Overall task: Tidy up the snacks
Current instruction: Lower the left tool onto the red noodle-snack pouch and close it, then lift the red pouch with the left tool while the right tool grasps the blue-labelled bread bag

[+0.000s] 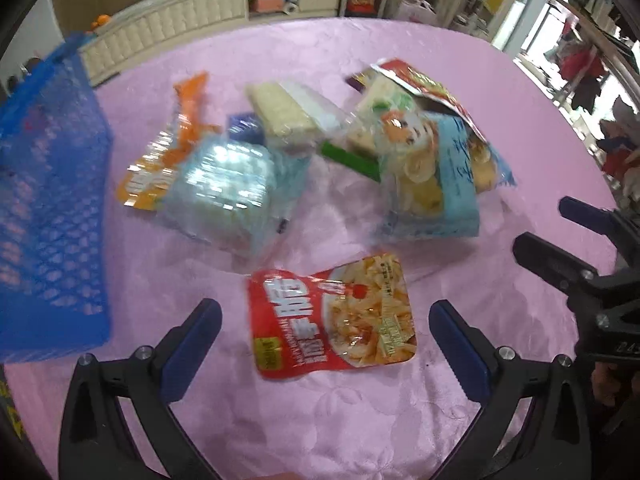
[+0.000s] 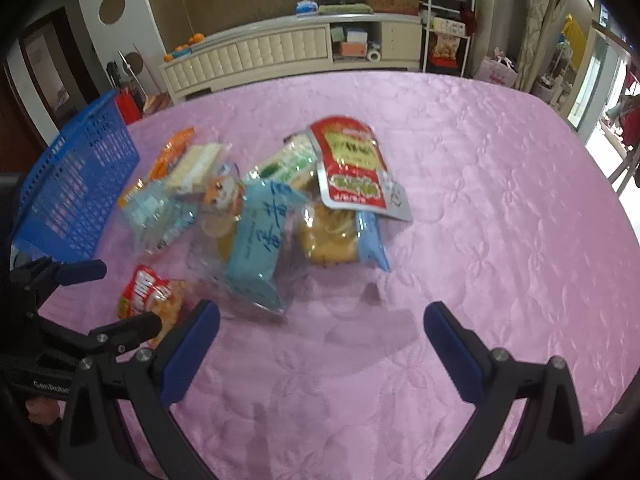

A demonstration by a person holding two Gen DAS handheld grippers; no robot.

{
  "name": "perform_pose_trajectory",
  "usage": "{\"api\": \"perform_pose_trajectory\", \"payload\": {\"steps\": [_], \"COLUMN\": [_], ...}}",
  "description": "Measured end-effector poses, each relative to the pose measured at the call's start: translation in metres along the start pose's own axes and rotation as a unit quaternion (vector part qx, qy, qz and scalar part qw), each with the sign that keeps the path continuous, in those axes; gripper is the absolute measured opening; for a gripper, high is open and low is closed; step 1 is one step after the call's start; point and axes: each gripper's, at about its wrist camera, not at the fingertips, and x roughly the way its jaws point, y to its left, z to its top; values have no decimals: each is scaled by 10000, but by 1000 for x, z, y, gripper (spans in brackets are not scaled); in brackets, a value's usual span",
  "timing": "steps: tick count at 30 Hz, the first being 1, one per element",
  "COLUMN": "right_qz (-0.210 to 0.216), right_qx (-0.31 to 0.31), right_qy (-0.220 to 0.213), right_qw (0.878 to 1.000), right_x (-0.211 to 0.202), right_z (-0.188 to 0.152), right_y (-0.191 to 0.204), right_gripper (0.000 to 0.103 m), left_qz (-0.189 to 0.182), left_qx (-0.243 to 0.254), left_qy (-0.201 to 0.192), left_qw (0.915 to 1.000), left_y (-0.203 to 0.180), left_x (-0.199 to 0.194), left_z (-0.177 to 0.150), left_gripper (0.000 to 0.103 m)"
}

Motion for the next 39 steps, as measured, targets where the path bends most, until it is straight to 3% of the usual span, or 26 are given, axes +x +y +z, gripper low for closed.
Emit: {"api": "perform_pose_trajectory", "payload": {"steps": [3,8,17,23,25,26,31,39], "right_qz": [38,10,26,91,93,91,71,33], "right_qx": [44,70,166,199,204,202,180,148], "right_qy": [84,129,225,266,277,274,307,372], "right_qw": [9999,9999,9996,9994,9994,9994,9993,9992], "right_x": [5,8,13,16,17,17,19,23], "right_z": [-3,-5,-7,-8,-9,-9,-10,-11], "right_y": [-1,-5,-10,-9,-8,-8,-6,-3], "right_gripper": [103,103,103,103,103,103,103,103], "left_qz": [-245,-33,-82,110,215,293,326,98], "left_qx": [130,245,-195,-111,-10,65,217,-111], "left_qy": [132,193,258,204,201,180,66,-99], "left_qw": [9995,9995,9994,9997,9996,9994,9992,9998], "left_y": [-2,-3,7,9,5,3,-3,1], "left_x": [15,31,36,27,24,23,21,6], "left_z": [2,11,25,14,11,10,2,-9], "left_gripper": [102,102,102,84,65,62,56,48]}}
